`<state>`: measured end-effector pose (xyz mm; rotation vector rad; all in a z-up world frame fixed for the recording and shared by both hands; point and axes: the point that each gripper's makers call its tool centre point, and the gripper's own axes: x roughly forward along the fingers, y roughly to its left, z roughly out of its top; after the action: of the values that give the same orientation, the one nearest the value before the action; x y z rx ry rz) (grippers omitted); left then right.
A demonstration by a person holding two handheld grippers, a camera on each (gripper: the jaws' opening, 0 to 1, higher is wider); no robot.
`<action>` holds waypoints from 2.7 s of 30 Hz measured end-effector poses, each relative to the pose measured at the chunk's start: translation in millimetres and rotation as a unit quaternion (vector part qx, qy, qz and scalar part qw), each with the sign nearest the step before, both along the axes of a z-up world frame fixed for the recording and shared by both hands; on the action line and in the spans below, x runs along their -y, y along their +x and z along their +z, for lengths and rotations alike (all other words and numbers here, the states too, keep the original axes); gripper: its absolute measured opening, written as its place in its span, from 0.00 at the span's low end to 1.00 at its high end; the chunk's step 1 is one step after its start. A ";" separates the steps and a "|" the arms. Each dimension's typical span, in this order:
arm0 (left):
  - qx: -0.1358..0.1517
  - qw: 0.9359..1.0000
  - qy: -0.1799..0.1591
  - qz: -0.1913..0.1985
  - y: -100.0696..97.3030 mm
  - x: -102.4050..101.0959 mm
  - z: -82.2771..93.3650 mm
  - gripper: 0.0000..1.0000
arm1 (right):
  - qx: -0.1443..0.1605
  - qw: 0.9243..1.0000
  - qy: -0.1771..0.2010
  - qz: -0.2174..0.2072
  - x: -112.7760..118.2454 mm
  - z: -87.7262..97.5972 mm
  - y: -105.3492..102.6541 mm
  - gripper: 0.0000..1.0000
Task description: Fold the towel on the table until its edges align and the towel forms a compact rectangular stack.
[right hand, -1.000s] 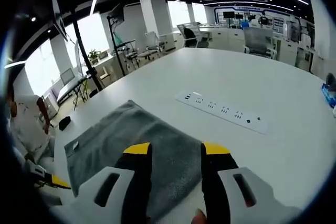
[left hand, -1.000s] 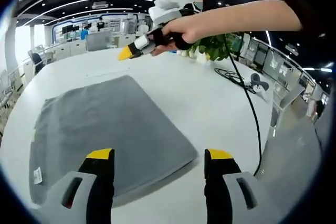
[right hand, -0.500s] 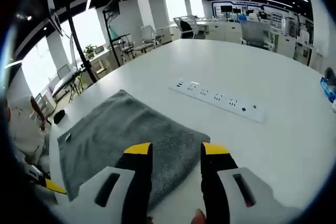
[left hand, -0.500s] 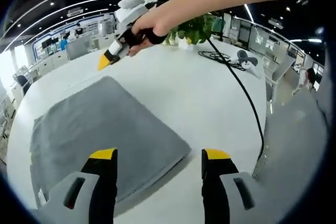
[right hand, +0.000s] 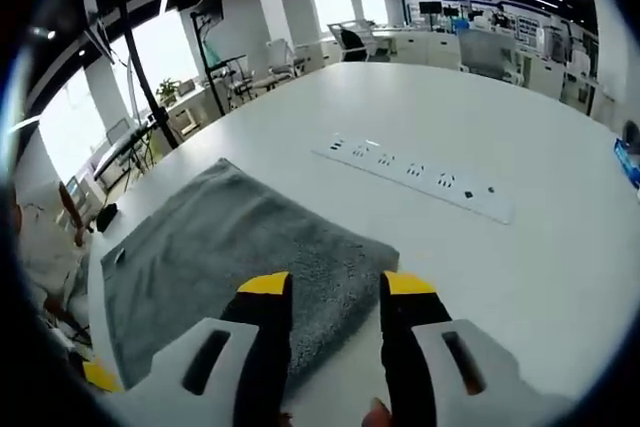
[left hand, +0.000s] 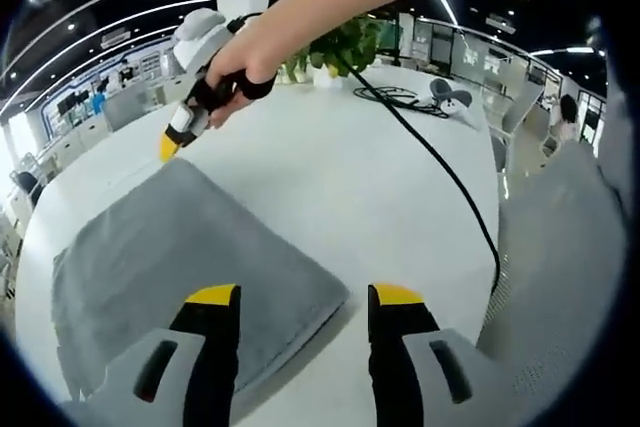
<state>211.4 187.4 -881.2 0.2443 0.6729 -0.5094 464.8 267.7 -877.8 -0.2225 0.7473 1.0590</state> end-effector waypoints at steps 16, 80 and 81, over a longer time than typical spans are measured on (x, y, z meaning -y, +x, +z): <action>-0.011 0.998 -0.008 -0.065 5.5 24.6 -13.5 0.25 | -0.012 1.000 -0.009 -0.016 6.9 -25.2 9.6 0.26; 0.018 0.999 -0.026 -0.037 10.6 34.2 1.7 0.04 | 0.066 0.995 -0.010 -0.070 21.8 -11.9 29.1 0.00; 0.021 0.999 -0.027 -0.037 11.2 35.5 4.4 0.04 | 0.067 0.995 -0.011 -0.070 23.7 -10.6 29.1 0.00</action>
<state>222.6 152.0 -876.8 0.2283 0.6099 -0.5918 493.9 244.1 -888.4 -0.2535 0.6434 0.8934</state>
